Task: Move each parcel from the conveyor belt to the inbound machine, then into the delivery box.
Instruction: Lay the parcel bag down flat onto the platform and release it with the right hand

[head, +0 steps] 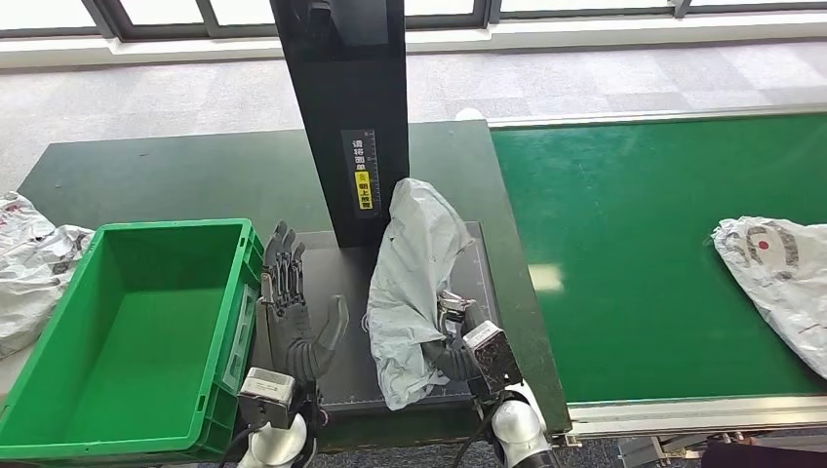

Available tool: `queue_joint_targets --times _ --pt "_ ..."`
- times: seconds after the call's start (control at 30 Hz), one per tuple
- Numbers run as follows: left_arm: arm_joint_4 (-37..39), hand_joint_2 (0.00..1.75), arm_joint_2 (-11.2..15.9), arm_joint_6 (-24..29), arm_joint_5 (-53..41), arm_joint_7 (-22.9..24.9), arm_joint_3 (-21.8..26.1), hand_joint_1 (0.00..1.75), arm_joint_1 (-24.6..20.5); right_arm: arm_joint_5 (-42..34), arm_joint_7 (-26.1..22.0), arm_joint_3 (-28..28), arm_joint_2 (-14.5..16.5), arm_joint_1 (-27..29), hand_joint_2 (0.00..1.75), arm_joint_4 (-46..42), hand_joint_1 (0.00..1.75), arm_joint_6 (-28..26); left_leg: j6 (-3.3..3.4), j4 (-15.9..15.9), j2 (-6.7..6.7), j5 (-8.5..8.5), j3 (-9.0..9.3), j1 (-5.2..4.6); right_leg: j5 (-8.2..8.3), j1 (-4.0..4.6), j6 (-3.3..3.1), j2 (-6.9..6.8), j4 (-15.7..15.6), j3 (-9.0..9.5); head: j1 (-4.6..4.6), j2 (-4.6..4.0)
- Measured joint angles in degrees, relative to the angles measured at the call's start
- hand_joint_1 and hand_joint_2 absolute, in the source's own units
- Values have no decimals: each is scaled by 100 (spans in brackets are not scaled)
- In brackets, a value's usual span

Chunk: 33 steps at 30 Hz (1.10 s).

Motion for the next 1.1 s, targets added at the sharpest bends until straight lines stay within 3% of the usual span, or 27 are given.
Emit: queue_joint_targets --times 0.23,0.5,0.6,0.63,0.73,0.87,1.1 --pt "101 175 -4 -19 -7 -1 -43 0 -72 -288 51 324 34 -286 175 364 175 191 3 0 -21 3 -17 -3 1 -6 4 -19 -3 -3 1 0" --pt "273 175 -12 141 -8 -2 -205 0 -201 -2347 188 1257 304 -1522 175 2002 175 324 -1 1 -19 30 -20 -3 19 -2 1 -16 -2 -18 1 0" --pt "281 175 -11 192 -16 -1 -234 0 -206 -2873 321 1689 328 -1811 175 2532 44 198 -1 0 -23 31 -21 -3 19 -2 1 -18 -1 -17 1 0" --pt "281 131 -11 200 -29 0 -237 0 -207 -2936 363 1814 328 -1868 175 2681 0 64 -1 0 -23 31 -22 -3 19 -2 1 -18 -1 -18 1 0" --pt "281 0 -12 203 -112 0 -239 0 -208 -2838 402 2064 328 -1953 175 3028 0 -601 -1 1 -23 31 -24 -3 19 -4 1 -18 -2 -18 1 0" --pt "279 0 -12 200 -198 -1 -239 0 -207 -2436 411 2126 319 -1956 175 3222 0 -1264 0 1 -22 30 -25 -4 19 -5 2 -17 -4 -22 1 0" --pt "277 0 -4 237 -100 0 -237 0 -207 -1788 388 2096 210 -1755 175 3163 0 -1199 0 1 -22 30 -25 -4 19 -4 2 -17 -5 -25 1 0"
